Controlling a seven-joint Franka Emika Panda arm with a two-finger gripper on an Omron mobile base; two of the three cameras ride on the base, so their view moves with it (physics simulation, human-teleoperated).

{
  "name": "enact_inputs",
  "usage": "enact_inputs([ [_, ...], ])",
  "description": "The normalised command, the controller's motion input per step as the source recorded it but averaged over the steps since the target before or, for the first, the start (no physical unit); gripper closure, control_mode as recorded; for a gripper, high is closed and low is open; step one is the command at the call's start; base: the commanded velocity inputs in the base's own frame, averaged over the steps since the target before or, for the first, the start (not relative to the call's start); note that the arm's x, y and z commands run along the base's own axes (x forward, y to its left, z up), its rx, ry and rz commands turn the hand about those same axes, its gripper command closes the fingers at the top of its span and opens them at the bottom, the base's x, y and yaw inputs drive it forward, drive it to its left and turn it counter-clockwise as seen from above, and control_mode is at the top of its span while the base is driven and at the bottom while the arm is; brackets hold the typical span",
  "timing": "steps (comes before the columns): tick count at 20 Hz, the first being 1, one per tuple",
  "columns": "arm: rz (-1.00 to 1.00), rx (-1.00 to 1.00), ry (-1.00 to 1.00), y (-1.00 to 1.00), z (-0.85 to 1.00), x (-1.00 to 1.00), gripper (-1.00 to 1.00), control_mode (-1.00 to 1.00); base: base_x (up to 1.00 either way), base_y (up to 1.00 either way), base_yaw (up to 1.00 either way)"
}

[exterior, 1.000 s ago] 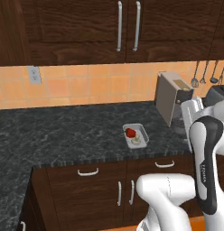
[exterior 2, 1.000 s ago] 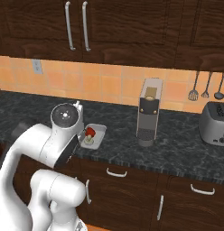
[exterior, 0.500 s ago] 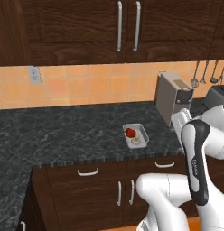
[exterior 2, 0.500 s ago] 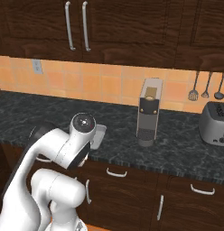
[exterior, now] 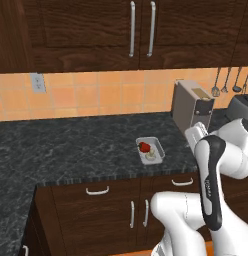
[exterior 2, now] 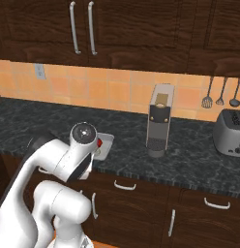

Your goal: Take the meat container that has the fish and place it on the second highest rack of the freezer. Then take the vegetable container that has the bell pepper and mushroom and place it on the highest rack of the freezer.

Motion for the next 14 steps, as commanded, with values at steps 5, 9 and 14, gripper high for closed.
enact_inputs([
  [5, 0.08, -0.01, 0.02, 0.0, -0.1, 0.16, -1.0, -1.0, 0.0, 0.0, 0.0],
  [9, 0.06, -0.02, 0.03, 0.0, -0.05, 0.31, -1.0, -1.0, 0.0, 0.0, 0.0],
  [14, 0.09, -0.01, 0.02, 0.0, -0.19, 0.31, -1.0, -1.0, 0.0, 0.0, 0.0],
])
